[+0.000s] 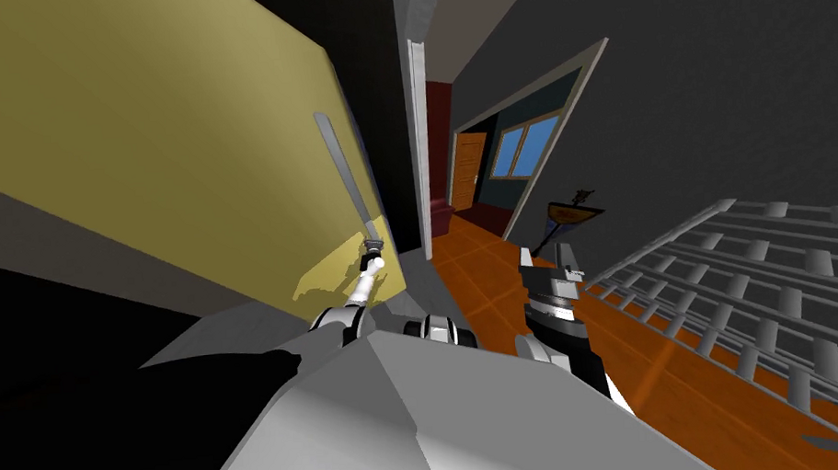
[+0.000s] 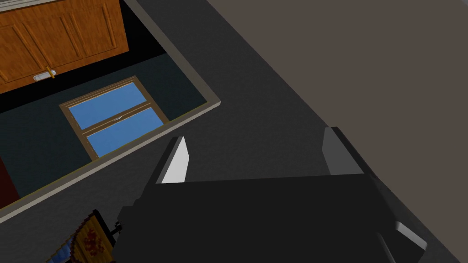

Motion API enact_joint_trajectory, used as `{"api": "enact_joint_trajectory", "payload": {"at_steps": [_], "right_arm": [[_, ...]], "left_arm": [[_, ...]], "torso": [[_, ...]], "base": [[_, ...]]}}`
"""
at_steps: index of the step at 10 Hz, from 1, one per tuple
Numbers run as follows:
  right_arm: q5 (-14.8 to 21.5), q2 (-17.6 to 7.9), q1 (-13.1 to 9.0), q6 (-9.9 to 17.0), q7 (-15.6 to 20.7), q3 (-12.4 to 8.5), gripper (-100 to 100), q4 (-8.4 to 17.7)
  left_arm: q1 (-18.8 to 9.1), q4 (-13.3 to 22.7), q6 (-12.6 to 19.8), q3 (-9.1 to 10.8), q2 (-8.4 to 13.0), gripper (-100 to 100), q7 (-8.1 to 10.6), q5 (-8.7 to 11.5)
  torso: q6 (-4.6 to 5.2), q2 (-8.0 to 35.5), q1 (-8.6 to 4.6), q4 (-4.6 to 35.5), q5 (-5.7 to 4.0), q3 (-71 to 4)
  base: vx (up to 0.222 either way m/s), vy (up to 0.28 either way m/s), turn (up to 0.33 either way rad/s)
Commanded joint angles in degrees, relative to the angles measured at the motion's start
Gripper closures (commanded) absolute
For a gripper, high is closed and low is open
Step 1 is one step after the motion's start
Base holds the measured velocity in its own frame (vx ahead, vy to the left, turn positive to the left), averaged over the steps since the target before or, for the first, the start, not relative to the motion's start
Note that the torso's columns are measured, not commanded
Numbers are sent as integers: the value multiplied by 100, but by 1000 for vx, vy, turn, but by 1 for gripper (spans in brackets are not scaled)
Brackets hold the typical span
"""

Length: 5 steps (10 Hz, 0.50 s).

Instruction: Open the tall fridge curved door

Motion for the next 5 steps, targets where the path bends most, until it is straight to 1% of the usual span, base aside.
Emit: {"api": "enact_joint_trajectory", "payload": {"at_steps": [1,2,3,4,5], "right_arm": [[0,0,0,0,0,0,0,0],[0,0,0,0,0,0,0,0],[0,0,0,0,0,0,0,0],[0,0,0,0,0,0,0,0],[0,-1,-1,0,0,0,0,0]], "left_arm": [[115,-48,59,-386,233,-100,94,284],[213,-85,104,-604,431,-100,184,529],[213,-85,104,-705,431,-100,184,529],[207,-107,106,-620,396,-100,165,495],[115,-48,59,-386,233,100,94,284]], "torso": [[-9,0,2,-1,1,0],[1,4,1,0,2,2],[-6,-1,-6,-2,0,0],[2,-2,-5,-2,0,-1],[10,8,2,3,1,5]], "base": [[55,-73,111],[68,-85,172],[66,-82,126],[24,-34,20],[-53,65,-195]]}}
